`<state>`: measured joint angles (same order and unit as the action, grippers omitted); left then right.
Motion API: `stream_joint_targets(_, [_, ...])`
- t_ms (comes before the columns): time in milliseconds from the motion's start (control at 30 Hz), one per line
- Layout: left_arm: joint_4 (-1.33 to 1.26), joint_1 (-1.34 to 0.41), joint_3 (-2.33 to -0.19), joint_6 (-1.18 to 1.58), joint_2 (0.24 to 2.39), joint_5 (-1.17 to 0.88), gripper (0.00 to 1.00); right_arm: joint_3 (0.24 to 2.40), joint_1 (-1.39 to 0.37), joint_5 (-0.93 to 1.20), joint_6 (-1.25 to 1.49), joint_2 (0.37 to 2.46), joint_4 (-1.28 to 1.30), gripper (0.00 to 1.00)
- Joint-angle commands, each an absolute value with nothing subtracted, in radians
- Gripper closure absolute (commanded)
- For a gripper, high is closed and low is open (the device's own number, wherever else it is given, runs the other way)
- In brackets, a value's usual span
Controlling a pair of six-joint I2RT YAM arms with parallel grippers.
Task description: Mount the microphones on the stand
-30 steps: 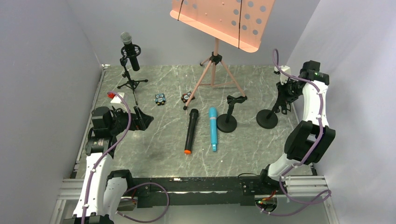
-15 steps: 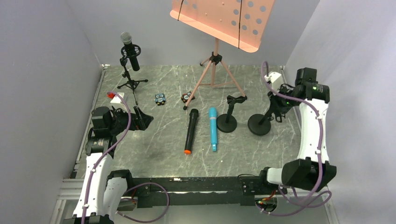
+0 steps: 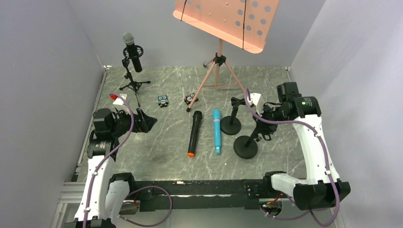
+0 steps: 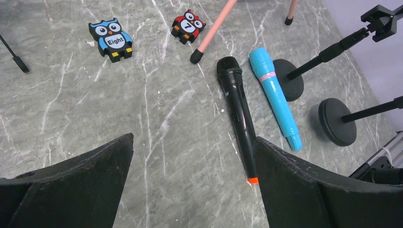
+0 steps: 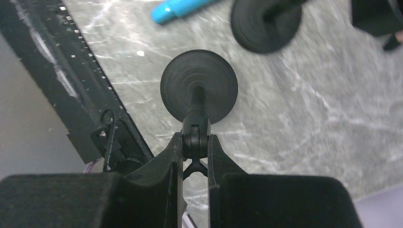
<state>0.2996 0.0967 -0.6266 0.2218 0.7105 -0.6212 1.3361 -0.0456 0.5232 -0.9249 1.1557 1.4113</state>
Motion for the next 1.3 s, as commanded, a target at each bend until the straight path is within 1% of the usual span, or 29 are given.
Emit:
stream_joint_targets(0, [0.247,0.094,-0.626,0.205,0.707,-0.661,0.01,1.377,-0.188,0.653,-0.914,1.123,1.405,1.00])
stream_joint_targets(133, [0.239,0.094,-0.623,0.204,0.709,-0.656,0.01,1.423,-0.356,0.672,-0.853,1.142,1.370,1.00])
stream_joint_targets(333, [0.239,0.094,-0.618,0.197,0.694,-0.615,0.01,1.469,-0.658,0.601,-0.753,1.221,1.273,1.00])
stream_joint_targets(500, [0.235,0.094,-0.615,0.196,0.691,-0.606,0.01,1.476,-0.783,0.530,-0.740,1.315,1.218,1.00])
stream_joint_targets(833, [0.236,0.094,-0.617,0.192,0.698,-0.611,0.01,1.514,-0.871,0.529,-0.706,1.421,1.146,1.00])
stream_joint_targets(967, [0.238,0.094,-0.618,0.190,0.693,-0.612,0.01,1.517,-0.904,0.488,-0.698,1.461,1.136,1.00])
stream_joint_targets(1267, [0.235,0.094,-0.616,0.192,0.689,-0.621,0.01,1.467,-0.908,0.418,-0.697,1.454,1.109,1.00])
